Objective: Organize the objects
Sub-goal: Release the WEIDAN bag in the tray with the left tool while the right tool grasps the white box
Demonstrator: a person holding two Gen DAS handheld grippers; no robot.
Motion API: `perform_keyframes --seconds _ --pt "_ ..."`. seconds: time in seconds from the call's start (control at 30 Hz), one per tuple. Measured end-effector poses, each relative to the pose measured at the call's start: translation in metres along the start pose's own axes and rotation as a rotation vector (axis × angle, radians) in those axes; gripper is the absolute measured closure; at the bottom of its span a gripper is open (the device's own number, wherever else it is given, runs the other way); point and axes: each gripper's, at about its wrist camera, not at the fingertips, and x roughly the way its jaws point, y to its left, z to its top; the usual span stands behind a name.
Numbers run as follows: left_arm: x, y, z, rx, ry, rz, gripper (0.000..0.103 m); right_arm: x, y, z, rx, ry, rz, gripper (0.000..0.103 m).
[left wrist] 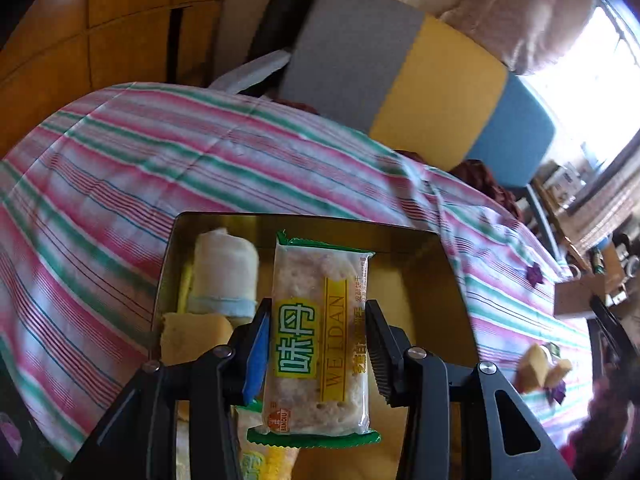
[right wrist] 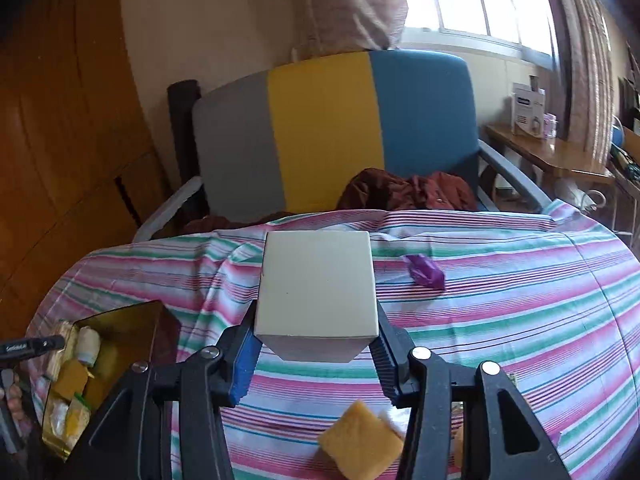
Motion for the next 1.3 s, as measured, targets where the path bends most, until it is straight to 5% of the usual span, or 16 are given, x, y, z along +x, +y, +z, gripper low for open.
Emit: perform_keyframes --seconds 0.57,1.0,1.3 --pt "0.092 -0.007 0.008 -0.002 0.094 0.175 0.059 0.018 0.007 -0.02 -0.027 0.082 0.056 0.053" --pt "0.1 0.008 0.008 -0.006 0.094 0.2 0.058 0.032 0.007 -0.027 -0.039 0.147 0.035 0.053" --pt "0.087 0.004 0.006 0.018 0.056 0.204 0.047 0.036 0.006 -0.03 -0.045 0.163 0.022 0.053"
